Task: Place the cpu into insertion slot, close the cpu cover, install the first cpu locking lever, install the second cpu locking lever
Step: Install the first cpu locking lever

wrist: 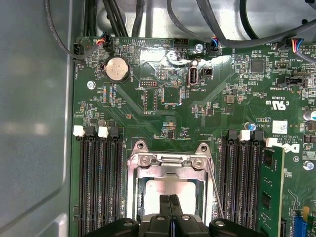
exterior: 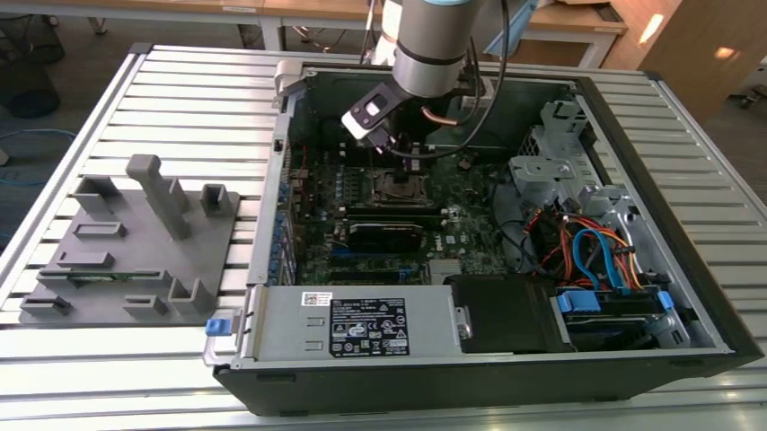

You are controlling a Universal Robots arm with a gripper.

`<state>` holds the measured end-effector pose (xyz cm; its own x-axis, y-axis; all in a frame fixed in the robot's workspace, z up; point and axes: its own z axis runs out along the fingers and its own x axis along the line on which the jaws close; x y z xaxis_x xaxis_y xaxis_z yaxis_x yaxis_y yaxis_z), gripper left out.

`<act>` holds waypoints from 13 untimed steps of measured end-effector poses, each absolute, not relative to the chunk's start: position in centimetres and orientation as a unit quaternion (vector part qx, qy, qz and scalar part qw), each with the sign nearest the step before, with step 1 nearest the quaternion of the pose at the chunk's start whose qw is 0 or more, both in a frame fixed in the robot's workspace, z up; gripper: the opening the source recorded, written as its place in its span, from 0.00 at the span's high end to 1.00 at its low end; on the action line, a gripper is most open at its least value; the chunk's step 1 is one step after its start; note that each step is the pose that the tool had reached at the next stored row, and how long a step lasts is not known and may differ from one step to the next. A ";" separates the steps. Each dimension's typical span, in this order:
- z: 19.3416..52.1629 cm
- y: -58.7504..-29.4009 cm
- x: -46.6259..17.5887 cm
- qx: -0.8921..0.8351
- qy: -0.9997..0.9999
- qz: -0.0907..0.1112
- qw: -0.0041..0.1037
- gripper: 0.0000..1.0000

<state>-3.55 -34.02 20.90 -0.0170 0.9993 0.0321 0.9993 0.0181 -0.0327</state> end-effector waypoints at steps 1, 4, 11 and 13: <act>20.9 -34.0 -3.6 -0.701 -0.713 0.000 0.023 0.90; 21.0 -34.0 -3.5 -0.701 -0.713 0.000 0.023 0.90; 21.2 -34.0 -3.5 -0.701 -0.713 0.000 0.023 0.90; 21.3 -34.0 -3.6 -0.701 -0.713 0.000 0.023 0.90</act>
